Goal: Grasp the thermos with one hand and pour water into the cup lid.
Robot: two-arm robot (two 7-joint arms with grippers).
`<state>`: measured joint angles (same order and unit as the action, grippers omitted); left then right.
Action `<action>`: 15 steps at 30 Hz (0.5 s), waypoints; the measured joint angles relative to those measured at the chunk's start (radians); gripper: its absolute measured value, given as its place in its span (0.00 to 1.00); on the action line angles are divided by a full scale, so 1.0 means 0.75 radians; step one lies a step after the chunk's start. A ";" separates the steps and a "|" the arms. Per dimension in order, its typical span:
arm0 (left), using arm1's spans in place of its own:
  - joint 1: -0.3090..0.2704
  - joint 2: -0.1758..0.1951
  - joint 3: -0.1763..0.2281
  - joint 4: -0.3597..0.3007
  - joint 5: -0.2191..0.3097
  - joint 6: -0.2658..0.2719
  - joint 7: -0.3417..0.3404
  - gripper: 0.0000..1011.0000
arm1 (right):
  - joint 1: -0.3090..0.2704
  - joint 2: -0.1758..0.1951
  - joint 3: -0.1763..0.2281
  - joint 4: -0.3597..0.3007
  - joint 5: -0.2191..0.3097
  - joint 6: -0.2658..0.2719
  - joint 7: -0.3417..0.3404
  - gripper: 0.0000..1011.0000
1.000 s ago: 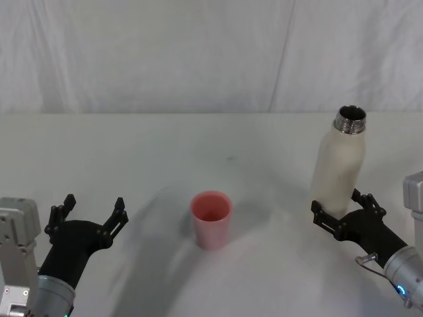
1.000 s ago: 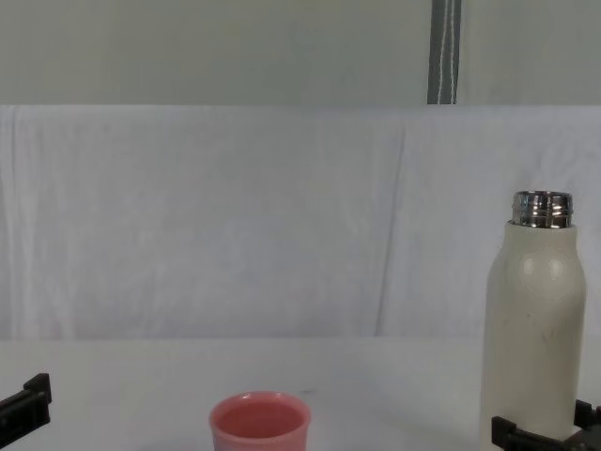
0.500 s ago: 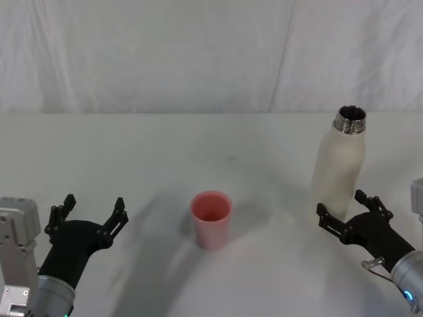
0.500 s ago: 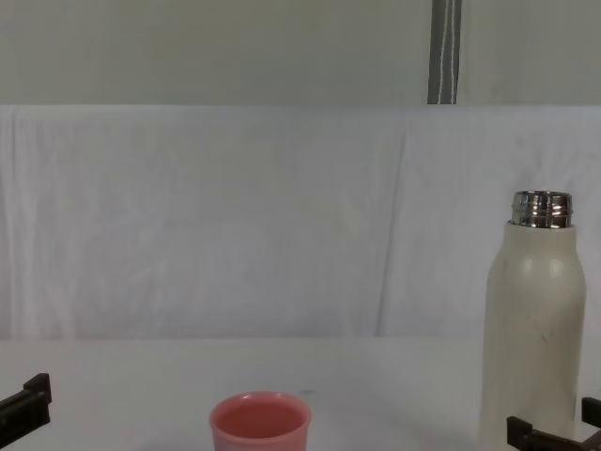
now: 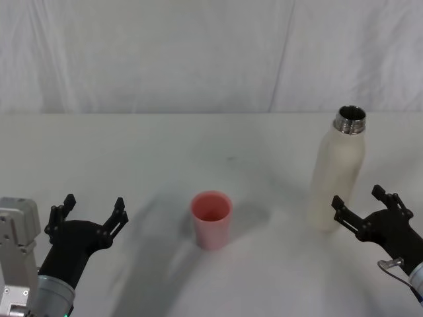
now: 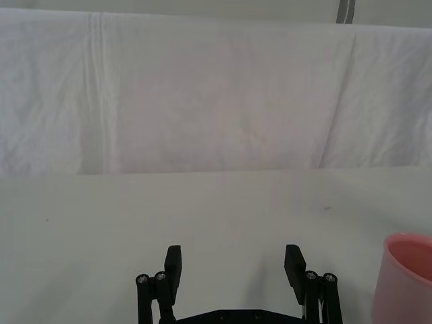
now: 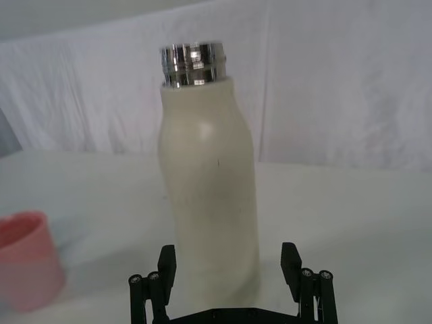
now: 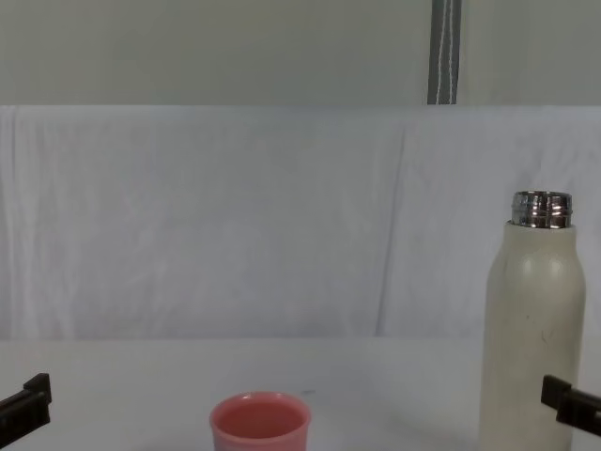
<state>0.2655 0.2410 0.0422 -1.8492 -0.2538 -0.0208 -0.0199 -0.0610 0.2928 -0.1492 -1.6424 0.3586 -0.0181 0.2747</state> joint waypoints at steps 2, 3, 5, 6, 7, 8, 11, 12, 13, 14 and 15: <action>0.000 0.000 0.000 0.000 0.000 0.000 0.000 0.99 | -0.022 -0.003 0.013 -0.030 0.029 0.000 0.004 0.99; 0.000 0.000 0.000 0.000 0.000 0.000 0.000 0.99 | -0.036 -0.004 0.018 -0.048 0.046 0.000 0.004 0.99; 0.000 0.000 0.000 0.000 0.000 0.000 0.000 0.99 | -0.047 -0.004 0.021 -0.066 0.059 0.000 0.004 0.99; 0.000 0.000 0.000 0.000 0.000 0.000 0.000 0.99 | -0.057 -0.004 0.023 -0.080 0.068 0.001 0.003 0.99; 0.000 0.000 0.000 0.000 0.000 0.000 0.000 0.99 | -0.062 -0.004 0.023 -0.087 0.072 0.001 0.001 0.99; 0.000 0.000 0.000 0.000 0.000 0.000 0.000 0.99 | -0.067 -0.004 0.023 -0.094 0.074 0.002 -0.002 0.99; 0.000 0.000 0.000 0.000 0.000 0.000 0.000 0.99 | -0.084 0.000 0.019 -0.119 0.067 0.003 -0.021 0.99; 0.000 0.000 0.000 0.000 0.000 0.000 0.000 0.99 | -0.089 0.001 0.015 -0.124 0.058 0.002 -0.028 0.99; 0.000 0.000 0.000 0.000 0.000 0.000 0.000 0.99 | -0.097 0.004 0.009 -0.134 0.038 0.001 -0.042 0.99; 0.000 0.000 0.000 0.000 0.000 0.000 0.000 0.99 | -0.101 0.006 0.006 -0.137 0.026 0.000 -0.050 0.99; 0.000 0.000 0.000 0.000 0.000 0.000 0.000 0.99 | -0.109 0.007 0.000 -0.143 0.001 -0.002 -0.064 0.99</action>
<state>0.2655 0.2410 0.0421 -1.8492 -0.2538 -0.0208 -0.0198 -0.1428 0.2981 -0.1489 -1.7498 0.3596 -0.0197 0.2269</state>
